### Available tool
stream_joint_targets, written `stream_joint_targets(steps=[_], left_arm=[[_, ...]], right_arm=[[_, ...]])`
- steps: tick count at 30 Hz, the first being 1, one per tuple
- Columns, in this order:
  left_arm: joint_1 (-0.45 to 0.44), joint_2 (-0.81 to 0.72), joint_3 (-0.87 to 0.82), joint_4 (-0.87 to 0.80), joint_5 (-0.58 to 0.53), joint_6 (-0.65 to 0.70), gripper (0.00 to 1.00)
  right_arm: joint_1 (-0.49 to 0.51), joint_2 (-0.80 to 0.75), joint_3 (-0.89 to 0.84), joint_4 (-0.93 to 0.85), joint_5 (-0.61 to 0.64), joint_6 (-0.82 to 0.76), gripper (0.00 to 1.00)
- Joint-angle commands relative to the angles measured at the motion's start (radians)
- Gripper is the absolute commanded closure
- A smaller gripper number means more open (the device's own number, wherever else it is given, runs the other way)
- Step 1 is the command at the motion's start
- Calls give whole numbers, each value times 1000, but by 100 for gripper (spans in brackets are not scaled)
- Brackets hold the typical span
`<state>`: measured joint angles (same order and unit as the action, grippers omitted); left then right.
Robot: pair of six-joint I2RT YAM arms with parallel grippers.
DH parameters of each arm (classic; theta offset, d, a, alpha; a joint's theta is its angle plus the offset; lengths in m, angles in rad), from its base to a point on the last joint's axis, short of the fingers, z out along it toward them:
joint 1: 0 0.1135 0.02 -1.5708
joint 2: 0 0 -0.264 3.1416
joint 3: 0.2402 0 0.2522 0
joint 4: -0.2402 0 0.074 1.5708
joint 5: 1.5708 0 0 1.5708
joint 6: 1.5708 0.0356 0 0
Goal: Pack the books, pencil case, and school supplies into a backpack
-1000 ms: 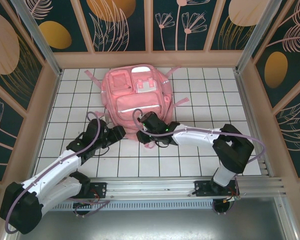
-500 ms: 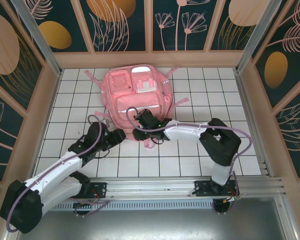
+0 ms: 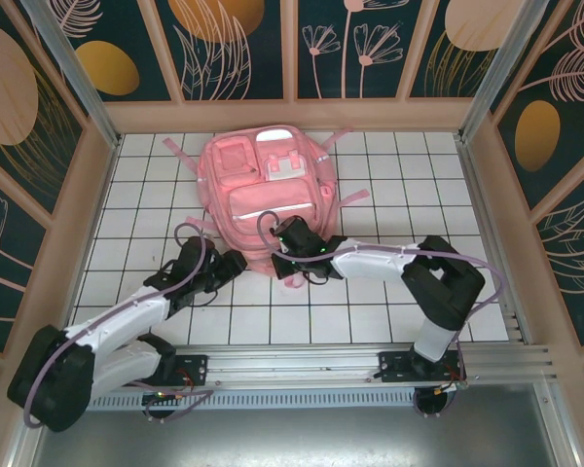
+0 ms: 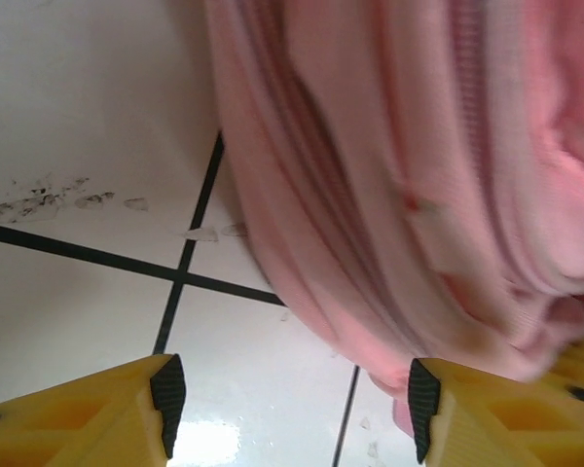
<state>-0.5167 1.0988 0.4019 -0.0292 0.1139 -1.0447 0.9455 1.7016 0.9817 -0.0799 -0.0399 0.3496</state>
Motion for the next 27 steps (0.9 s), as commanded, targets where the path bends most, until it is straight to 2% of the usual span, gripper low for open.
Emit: stream_joint_targets(steps=[1,5,10,14,17,20,24,27], left_arm=[[7,70,67,69,-7,-29,35],[7,93,103,121,18,-29,38],[7,-23,75,149,13,-43,50],[7,-97,38,150,13,-77,50],[7,-70,26,164,32,-88,42],[7,1,36,207,69,-95,40],[6,65,58,230,93,-100,42],[6,80,69,216,90,-88,50]], right_arm=[[-10,-60,-20,-20,-83,-18,100],[-13,-74,-17,-30,-106,-30,100],[-23,-74,-30,-23,-116,-31,100],[-31,-80,-43,-2,-136,-23,100],[-33,-82,-40,0,-149,-23,100],[-34,-87,-31,-10,-152,-24,100],[-34,-93,-21,-25,-153,-24,100],[-34,-94,-13,-39,-145,-24,100]])
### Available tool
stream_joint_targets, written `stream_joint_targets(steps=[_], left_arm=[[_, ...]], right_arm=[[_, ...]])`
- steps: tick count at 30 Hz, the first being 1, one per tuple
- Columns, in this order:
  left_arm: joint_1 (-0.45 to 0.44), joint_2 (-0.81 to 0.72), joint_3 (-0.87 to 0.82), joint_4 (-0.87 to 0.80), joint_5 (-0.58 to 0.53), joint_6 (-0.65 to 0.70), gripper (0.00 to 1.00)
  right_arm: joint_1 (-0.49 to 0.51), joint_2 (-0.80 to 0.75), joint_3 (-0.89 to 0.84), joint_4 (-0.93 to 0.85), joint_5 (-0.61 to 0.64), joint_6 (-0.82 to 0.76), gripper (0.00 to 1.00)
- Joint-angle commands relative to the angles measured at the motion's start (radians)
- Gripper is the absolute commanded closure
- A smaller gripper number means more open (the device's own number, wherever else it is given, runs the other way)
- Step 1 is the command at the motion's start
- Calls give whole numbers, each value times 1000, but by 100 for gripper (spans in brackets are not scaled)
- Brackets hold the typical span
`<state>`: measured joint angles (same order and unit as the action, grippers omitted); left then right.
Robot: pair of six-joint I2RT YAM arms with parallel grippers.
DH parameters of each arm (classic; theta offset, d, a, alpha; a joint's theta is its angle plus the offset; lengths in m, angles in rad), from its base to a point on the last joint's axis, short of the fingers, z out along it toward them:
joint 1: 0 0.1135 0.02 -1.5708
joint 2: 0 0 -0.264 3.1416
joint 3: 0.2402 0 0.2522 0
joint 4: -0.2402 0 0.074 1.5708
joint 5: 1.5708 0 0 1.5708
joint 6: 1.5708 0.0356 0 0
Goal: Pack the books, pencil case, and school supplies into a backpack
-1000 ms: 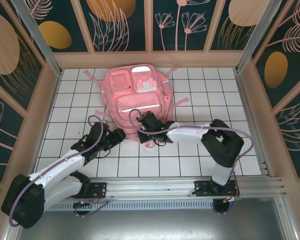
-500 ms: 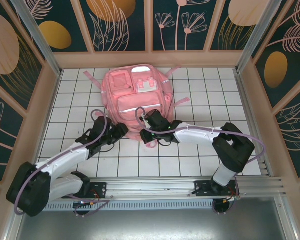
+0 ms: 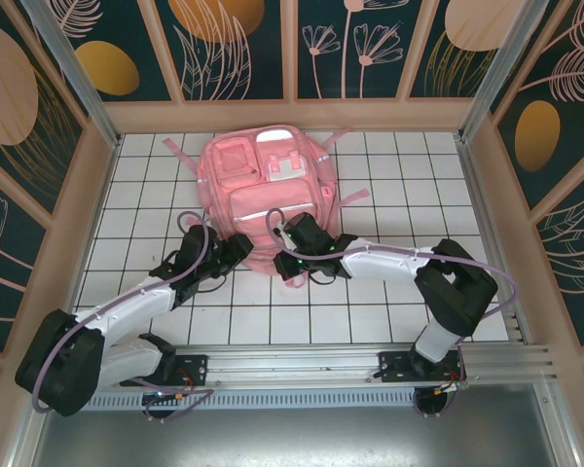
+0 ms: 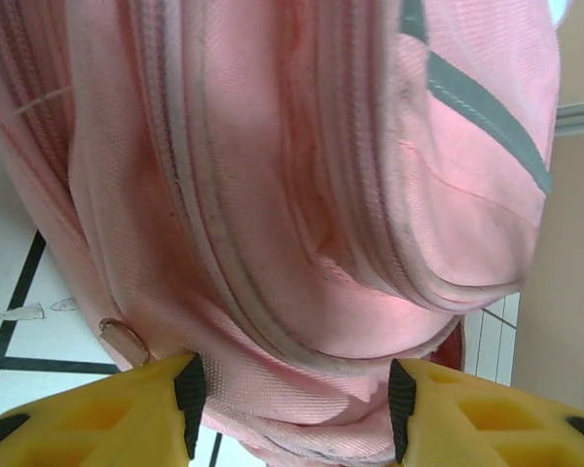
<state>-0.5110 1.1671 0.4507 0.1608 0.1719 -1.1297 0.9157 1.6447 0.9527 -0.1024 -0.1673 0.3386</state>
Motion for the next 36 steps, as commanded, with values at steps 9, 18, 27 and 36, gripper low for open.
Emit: stream_joint_targets(steps=[9,18,27,36], left_arm=[[1,-141,-4,-133,-25,1,42],[0,-107,-63,-37,28,-79,47],[1,-20,-50,35,23,-102,51],[2,98,49,38,-27,-40,77]], right_arm=[[-4,-21,27,-34,2,-6,100],[-5,-29,23,-20,-9,13,100],[4,-38,15,-7,-27,25,100],[12,-50,7,-41,-10,6,100]])
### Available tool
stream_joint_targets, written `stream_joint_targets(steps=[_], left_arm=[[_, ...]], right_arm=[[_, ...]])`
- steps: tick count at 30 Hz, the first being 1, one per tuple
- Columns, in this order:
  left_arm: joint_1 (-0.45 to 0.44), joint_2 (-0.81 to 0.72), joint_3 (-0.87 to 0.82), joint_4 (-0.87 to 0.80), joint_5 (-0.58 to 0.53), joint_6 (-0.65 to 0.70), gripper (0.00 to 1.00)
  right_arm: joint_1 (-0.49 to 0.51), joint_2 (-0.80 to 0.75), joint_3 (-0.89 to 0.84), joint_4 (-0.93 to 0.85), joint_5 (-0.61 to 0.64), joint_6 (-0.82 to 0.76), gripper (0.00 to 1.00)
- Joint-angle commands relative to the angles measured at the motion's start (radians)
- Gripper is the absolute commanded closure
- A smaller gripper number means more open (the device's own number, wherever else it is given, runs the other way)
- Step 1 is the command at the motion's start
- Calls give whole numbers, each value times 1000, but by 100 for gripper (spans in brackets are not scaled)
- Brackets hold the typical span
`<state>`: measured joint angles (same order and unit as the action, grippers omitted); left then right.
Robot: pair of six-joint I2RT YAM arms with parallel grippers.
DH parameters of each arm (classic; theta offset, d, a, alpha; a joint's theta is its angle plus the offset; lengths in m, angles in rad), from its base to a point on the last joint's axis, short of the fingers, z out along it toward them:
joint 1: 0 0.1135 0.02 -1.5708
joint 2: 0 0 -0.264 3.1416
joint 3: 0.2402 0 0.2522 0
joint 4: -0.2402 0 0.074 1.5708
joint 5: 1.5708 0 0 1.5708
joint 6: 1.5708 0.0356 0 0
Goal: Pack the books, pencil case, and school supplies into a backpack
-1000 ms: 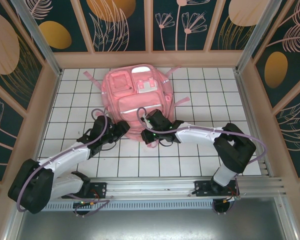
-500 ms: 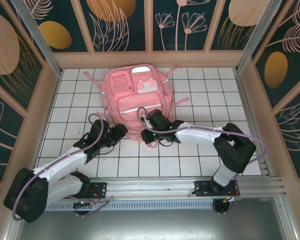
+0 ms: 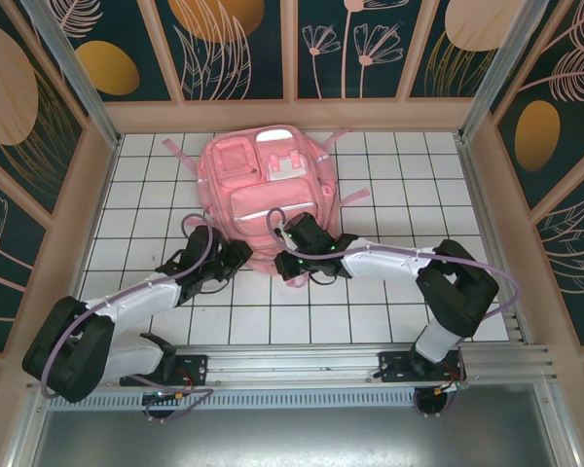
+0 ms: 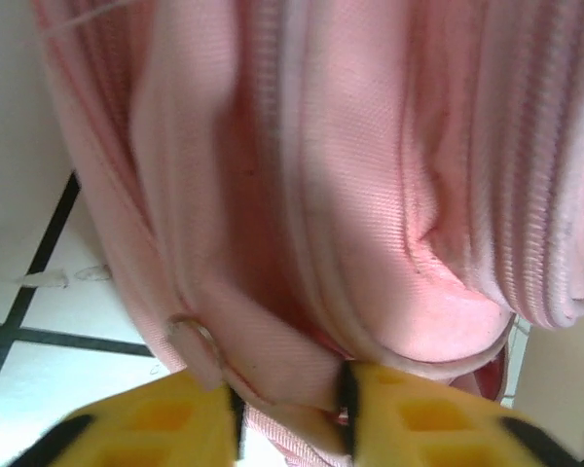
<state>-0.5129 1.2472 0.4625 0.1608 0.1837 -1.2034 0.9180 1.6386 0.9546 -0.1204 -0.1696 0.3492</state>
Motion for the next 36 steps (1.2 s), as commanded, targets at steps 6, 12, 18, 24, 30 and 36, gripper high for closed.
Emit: stream_joint_targets(steps=[6,12,18,24,30,36], left_arm=[[18,-38,76,-74,-121,121,100],[74,-83,81,-157,-137,190,100],[94,-115,86,-223,-172,239,100],[144,-166,85,-288,-188,283,100],[236,-190,99,-331,-160,330,100],[253,-134,161,-356,-170,422,100]], right_arm=[[12,-50,29,-147,68,-46,100],[9,-54,42,-260,143,-79,100],[-32,-63,39,-324,203,-70,100],[-87,-106,20,-330,199,-62,100],[-127,-91,16,-341,189,-51,100],[-115,-71,39,-283,-160,-61,100]])
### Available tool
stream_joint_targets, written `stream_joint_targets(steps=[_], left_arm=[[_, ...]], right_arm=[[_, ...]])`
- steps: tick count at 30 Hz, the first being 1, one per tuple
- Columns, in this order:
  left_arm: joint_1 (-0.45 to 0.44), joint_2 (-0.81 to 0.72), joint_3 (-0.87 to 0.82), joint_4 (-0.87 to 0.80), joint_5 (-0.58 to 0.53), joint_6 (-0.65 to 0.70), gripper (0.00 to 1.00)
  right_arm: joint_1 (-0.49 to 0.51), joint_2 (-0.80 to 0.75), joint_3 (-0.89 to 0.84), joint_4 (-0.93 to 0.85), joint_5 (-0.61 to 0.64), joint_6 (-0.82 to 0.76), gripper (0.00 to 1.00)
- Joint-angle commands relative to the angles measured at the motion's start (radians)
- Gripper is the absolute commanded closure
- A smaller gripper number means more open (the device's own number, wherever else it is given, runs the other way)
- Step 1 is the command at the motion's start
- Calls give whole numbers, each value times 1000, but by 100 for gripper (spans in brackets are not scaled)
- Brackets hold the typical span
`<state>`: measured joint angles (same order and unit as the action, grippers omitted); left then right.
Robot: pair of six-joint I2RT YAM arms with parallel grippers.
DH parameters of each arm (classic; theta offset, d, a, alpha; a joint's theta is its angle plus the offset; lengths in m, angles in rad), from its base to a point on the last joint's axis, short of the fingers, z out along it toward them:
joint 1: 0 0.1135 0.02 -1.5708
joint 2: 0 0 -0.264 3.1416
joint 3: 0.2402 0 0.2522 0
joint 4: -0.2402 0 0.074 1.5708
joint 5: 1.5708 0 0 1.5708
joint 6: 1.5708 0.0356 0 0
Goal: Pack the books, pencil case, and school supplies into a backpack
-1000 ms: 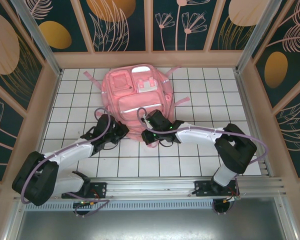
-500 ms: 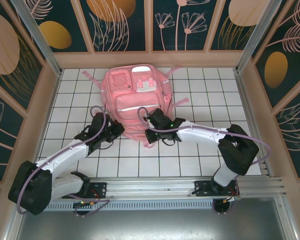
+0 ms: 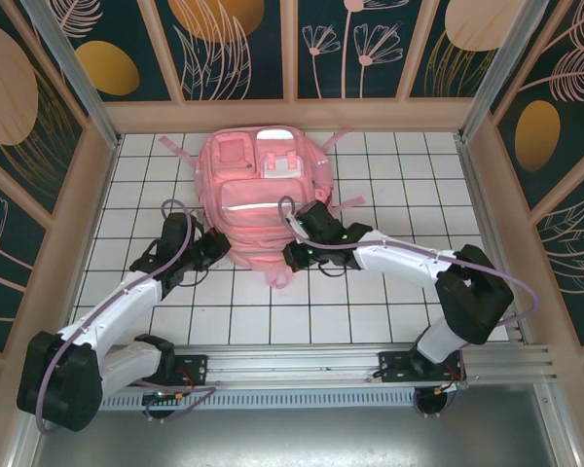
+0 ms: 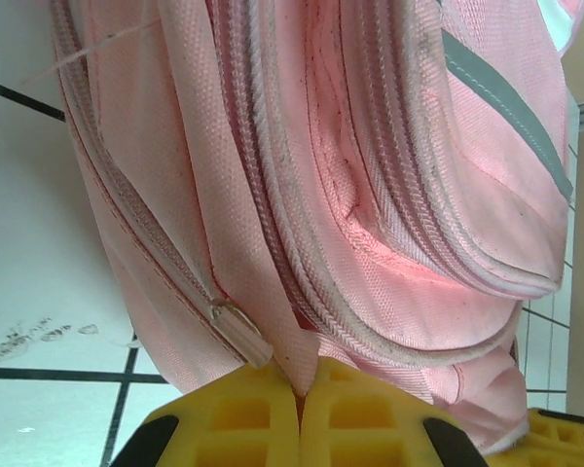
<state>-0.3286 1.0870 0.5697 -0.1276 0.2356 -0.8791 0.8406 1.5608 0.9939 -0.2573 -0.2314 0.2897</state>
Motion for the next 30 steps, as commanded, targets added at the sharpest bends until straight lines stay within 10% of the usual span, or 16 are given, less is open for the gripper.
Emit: stream_joint_targets(steps=[1,19,30], left_arm=[[68,45,72,-74,-225,115,100],[68,71,208,-201,-417,290,100],[73,66,188,-202,-446,291,100]], right_arm=[[-31,19,19,-142,-143,9,100],[36,298,377,-507,-87,86,100],[-130,221,299,-507,-195,97,100]])
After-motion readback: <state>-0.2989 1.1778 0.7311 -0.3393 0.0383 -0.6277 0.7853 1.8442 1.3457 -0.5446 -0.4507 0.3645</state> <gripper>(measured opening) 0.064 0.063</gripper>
